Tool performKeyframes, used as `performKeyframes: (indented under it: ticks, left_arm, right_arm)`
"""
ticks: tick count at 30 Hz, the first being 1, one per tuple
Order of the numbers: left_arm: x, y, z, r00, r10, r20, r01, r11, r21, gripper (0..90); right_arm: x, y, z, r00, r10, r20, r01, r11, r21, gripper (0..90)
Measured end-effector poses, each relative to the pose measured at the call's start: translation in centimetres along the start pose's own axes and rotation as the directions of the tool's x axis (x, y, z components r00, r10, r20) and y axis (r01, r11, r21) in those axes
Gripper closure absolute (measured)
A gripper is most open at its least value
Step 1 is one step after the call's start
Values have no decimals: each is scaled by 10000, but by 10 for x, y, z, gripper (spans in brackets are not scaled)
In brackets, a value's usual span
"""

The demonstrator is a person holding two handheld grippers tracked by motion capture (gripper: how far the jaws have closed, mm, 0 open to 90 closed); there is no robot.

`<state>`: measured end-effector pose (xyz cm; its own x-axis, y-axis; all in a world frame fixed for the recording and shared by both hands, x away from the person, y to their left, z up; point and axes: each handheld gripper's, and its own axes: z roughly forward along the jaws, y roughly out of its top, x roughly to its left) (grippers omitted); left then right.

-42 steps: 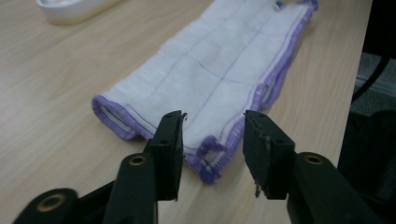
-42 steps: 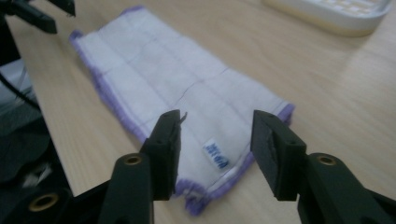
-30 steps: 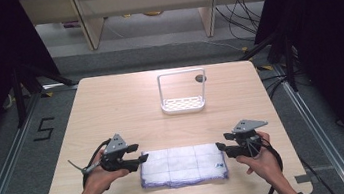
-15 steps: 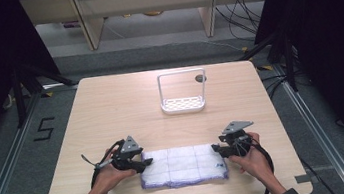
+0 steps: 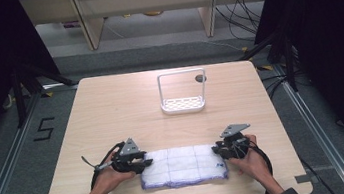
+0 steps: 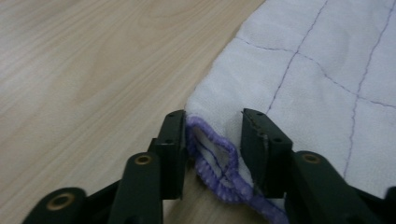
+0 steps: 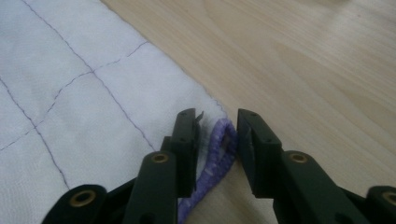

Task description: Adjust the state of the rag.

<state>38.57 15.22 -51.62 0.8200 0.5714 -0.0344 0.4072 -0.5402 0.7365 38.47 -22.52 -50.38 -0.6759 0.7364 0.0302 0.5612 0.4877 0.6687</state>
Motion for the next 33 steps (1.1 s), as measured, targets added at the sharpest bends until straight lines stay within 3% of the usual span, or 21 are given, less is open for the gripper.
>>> performKeyframes:
  ticks: [2,5,8,10,12,13,17,19,22,23,25,27,30,32,33]
  left_arm:
    - [-1,0,1,9996,-176,233,179,9998,-131,664]
    - [-1,0,0,9997,-23,231,23,10000,-19,706]
    - [-2,-1,0,9994,77,352,-76,10000,-30,748]
    - [-4,-1,-1,9997,-3,263,5,10000,-86,769]
    - [-6,-2,0,9996,-144,223,149,9996,-221,784]
    - [-6,-2,0,9998,68,195,-64,9998,-190,787]
    - [-13,-3,-4,9996,257,-98,-258,9996,-121,800]
    - [-17,-4,-7,9994,328,-77,-329,9993,-156,802]
    - [-27,-7,-15,9993,368,21,-368,9991,-226,805]
    - [-30,-7,-18,9984,568,5,-568,9983,-127,805]
    - [-38,-10,-22,9985,537,131,-534,9984,-203,804]
    - [-45,-12,-26,9961,839,257,-833,9963,-213,804]
    - [-61,-15,-26,9955,755,576,-727,9961,-502,803]
    - [-69,-16,-26,9926,1013,673,-983,9941,-463,802]
    - [-74,-16,-25,9929,888,793,-841,9946,-611,802]
  right_arm:
    - [0,0,-1,9998,-191,-114,192,9997,124,746]
    - [0,0,-1,9996,-79,-262,83,9999,134,785]
    - [1,0,0,9991,-316,-300,319,9994,101,816]
    - [2,0,0,9992,-171,-355,171,9999,-1,828]
    - [1,0,0,9988,-392,-305,393,9992,39,840]
    - [1,0,-1,9986,-429,-323,433,9990,116,844]
    - [0,4,-4,9984,-474,-294,477,9988,73,852]
    - [0,7,-3,9989,-376,-274,369,9990,-245,853]
    - [-5,18,-2,9981,-485,-369,478,9987,-198,853]
    - [-7,21,3,9969,-732,-289,719,9965,-435,854]
    - [-10,28,10,9973,-626,-384,620,9979,-161,854]
    - [-13,37,21,9957,-797,-476,801,9968,62,854]
    - [-16,55,37,9934,-1022,-525,1035,9944,215,854]
    - [-17,67,43,9913,-1070,-769,1098,9934,342,854]
    - [-18,73,47,9901,-1105,-861,1143,9926,400,853]
